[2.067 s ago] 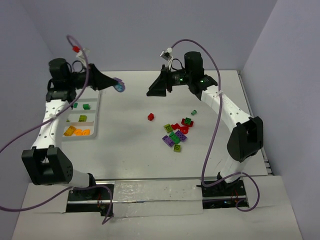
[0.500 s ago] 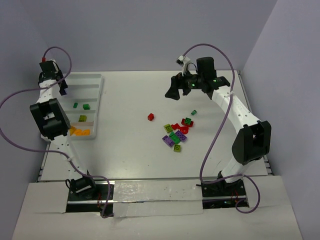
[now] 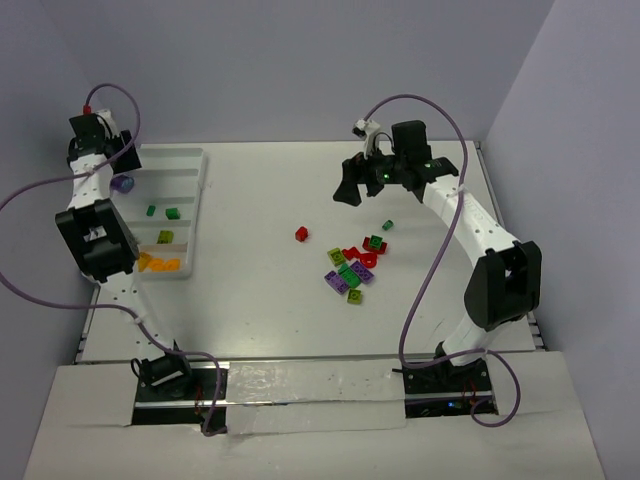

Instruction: Sort the legos into containers by color

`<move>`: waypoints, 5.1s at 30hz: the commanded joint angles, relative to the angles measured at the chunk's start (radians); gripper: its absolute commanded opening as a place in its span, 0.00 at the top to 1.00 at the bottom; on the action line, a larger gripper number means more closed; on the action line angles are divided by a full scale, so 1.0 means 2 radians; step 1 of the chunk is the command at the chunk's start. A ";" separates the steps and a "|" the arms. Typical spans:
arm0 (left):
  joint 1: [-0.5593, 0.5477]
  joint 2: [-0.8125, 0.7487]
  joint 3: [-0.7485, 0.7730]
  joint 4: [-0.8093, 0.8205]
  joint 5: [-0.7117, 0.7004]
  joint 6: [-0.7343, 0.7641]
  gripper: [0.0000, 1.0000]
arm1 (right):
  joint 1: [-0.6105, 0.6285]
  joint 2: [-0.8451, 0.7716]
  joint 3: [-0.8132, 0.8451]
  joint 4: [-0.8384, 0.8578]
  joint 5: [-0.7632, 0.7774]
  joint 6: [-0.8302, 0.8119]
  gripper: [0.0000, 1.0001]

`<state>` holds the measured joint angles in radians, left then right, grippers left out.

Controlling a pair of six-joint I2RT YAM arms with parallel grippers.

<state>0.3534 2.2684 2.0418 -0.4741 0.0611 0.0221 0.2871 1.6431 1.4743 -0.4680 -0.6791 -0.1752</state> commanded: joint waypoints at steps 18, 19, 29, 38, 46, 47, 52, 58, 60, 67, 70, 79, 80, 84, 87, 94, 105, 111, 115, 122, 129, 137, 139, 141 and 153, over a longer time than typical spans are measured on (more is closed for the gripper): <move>-0.220 -0.354 -0.308 -0.009 0.184 0.081 0.28 | 0.016 -0.060 -0.076 -0.175 0.162 -0.152 0.51; -0.220 -0.355 -0.309 -0.010 0.181 0.080 0.28 | 0.021 -0.063 -0.086 -0.177 0.166 -0.147 0.52; -0.241 -0.367 -0.350 -0.031 0.230 0.100 0.28 | 0.080 -0.064 -0.154 -0.186 0.212 -0.108 0.53; -0.250 -0.365 -0.352 -0.025 0.211 0.104 0.29 | 0.102 -0.028 -0.171 -0.186 0.238 -0.078 0.51; -0.250 -0.366 -0.348 -0.025 0.203 0.109 0.28 | 0.113 0.009 -0.165 -0.173 0.243 -0.057 0.41; -0.250 -0.367 -0.350 -0.024 0.203 0.108 0.28 | 0.113 0.016 -0.165 -0.169 0.246 -0.053 0.41; -0.250 -0.373 -0.356 -0.023 0.210 0.107 0.28 | 0.114 0.043 -0.166 -0.156 0.259 -0.041 0.41; -0.250 -0.382 -0.367 -0.021 0.207 0.108 0.28 | 0.113 0.065 -0.161 -0.146 0.267 -0.040 0.40; -0.250 -0.384 -0.369 -0.018 0.208 0.105 0.27 | 0.114 0.071 -0.160 -0.140 0.269 -0.040 0.40; -0.250 -0.388 -0.376 -0.010 0.219 0.087 0.27 | 0.114 0.075 -0.163 -0.120 0.272 -0.046 0.43; -0.250 -0.388 -0.378 -0.007 0.228 0.074 0.27 | 0.114 0.074 -0.168 -0.110 0.274 -0.053 0.51; -0.250 -0.386 -0.366 -0.011 0.314 0.043 0.28 | 0.110 -0.014 -0.180 -0.117 0.221 -0.118 0.79; -0.250 -0.385 -0.364 -0.011 0.323 0.036 0.27 | 0.107 -0.032 -0.178 -0.118 0.210 -0.124 0.80; -0.250 -0.365 -0.348 0.002 0.416 -0.016 0.26 | 0.101 -0.087 -0.142 -0.107 0.153 -0.142 0.83; -0.250 -0.342 -0.332 0.031 0.471 -0.106 0.26 | 0.106 -0.092 -0.105 -0.089 0.126 -0.135 0.85; -0.270 -0.315 -0.293 0.098 0.526 -0.204 0.18 | 0.141 -0.023 0.012 -0.091 0.137 -0.127 0.86; -0.325 -0.312 -0.292 0.062 0.510 -0.170 0.16 | 0.184 0.012 0.081 -0.090 0.174 -0.118 0.86; -0.332 -0.299 -0.289 0.048 0.469 -0.171 0.22 | 0.200 0.012 0.093 -0.087 0.183 -0.120 0.86; -0.334 -0.293 -0.284 0.046 0.470 -0.173 0.33 | 0.208 0.015 0.102 -0.084 0.193 -0.120 0.86; -0.336 -0.290 -0.283 0.046 0.486 -0.173 0.69 | 0.215 0.022 0.116 -0.077 0.210 -0.114 0.84; -0.286 -0.308 -0.309 0.079 0.501 -0.212 1.00 | 0.215 0.023 0.112 -0.074 0.226 -0.109 0.09; -0.078 -0.252 -0.156 -0.125 0.374 -0.018 1.00 | 0.198 -0.009 0.061 -0.070 0.227 -0.113 0.00; -0.014 -0.205 -0.096 -0.159 0.338 0.018 1.00 | 0.191 -0.009 0.058 -0.077 0.224 -0.113 0.00; 0.015 -0.171 -0.037 -0.176 0.297 0.031 1.00 | 0.185 -0.007 0.056 -0.077 0.221 -0.109 0.00; 0.045 -0.037 0.057 -0.119 0.102 0.050 0.87 | 0.156 -0.004 0.042 -0.074 0.215 -0.103 0.00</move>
<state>0.4570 2.1656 2.1132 -0.7587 0.3853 0.0947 0.6214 1.6726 1.5628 -0.6406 -0.2375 -0.3939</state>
